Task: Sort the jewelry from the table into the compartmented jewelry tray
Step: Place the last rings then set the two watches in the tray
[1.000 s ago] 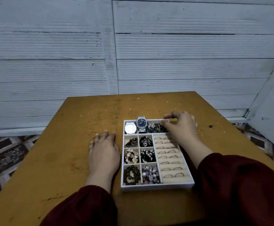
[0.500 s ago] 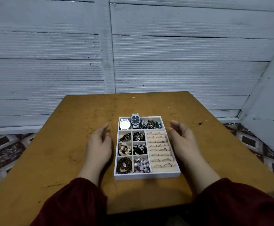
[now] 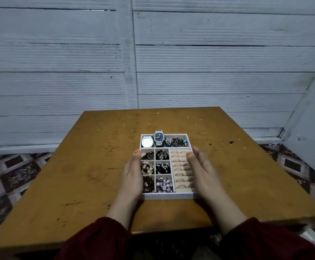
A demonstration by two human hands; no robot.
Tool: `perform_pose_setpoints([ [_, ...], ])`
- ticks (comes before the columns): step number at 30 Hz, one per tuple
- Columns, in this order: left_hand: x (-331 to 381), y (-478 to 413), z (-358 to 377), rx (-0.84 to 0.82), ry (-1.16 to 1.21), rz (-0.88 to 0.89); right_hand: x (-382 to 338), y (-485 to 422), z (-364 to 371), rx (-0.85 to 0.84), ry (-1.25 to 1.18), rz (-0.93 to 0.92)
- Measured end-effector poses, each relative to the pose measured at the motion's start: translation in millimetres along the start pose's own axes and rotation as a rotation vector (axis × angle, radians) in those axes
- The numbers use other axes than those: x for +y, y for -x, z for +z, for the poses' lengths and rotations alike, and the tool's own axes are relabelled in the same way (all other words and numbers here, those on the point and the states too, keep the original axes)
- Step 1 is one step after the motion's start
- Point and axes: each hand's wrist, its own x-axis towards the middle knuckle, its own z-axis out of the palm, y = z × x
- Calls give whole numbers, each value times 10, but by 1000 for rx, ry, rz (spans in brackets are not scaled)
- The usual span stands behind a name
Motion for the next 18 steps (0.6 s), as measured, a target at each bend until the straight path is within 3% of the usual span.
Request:
perform_pose_setpoints([
  [18, 51, -609, 174, 21, -121, -3, -43, -578, 161, -15, 132, -1],
])
